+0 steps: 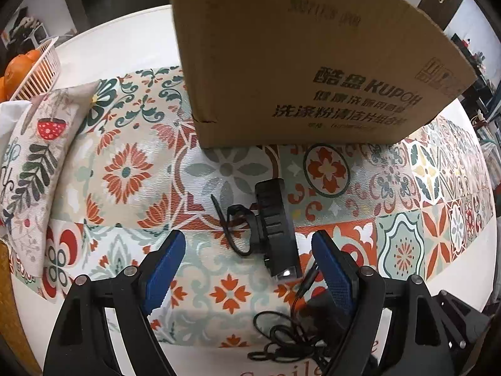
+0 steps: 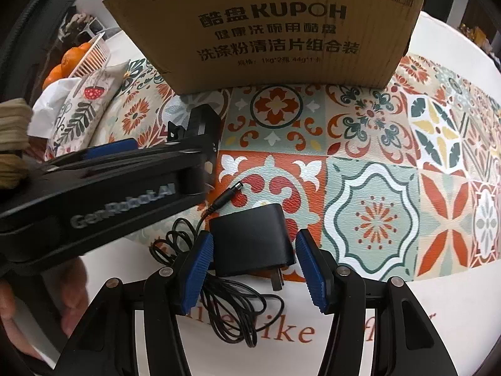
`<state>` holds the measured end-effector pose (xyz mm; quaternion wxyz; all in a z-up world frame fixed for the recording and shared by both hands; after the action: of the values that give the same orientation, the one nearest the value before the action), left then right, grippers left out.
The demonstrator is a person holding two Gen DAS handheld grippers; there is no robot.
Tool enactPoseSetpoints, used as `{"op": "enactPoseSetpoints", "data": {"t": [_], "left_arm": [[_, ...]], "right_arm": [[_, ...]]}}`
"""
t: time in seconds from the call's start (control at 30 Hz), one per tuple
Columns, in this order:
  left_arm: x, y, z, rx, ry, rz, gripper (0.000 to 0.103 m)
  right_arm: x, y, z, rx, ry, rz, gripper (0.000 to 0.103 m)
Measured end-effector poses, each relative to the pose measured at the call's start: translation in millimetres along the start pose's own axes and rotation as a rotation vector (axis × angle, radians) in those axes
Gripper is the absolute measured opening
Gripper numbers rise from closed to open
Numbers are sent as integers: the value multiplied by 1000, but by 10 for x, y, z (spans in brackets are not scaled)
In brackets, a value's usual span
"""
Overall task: Organize rigid objects
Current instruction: 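Grasp the black charger with the left tool while the right tool grasps the black adapter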
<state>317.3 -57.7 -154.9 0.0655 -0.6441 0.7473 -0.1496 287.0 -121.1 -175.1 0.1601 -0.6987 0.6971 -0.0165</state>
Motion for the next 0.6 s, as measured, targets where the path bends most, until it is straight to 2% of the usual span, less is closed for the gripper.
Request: {"op": "enactPoseSetpoints", "data": {"t": [0.2, 0.4, 0.5, 0.6], "left_arm": [[68, -24, 111, -9, -26, -5, 81], [129, -58, 250, -30, -17, -28, 67], [128, -90, 282, -12, -32, -19, 65], [123, -92, 307, 3, -69, 13, 55]], "right_arm": [[-9, -35, 62, 2, -3, -1, 56], [-40, -88, 163, -9, -3, -2, 58], [-30, -87, 211, -18, 1, 6, 58], [-24, -77, 250, -11, 11, 8, 58]]}}
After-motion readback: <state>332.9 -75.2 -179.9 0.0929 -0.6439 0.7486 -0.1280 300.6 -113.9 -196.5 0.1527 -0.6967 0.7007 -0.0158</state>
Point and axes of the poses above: each gripper's, at about its wrist camera, not at the fingertips, and z roughly the way its jaws point, x to its right, y to its underside, the point moved 5 cm from there along z, roughly the way its jaws point, and after that the axes turned 1 degree about z, right-handed, at the moved point
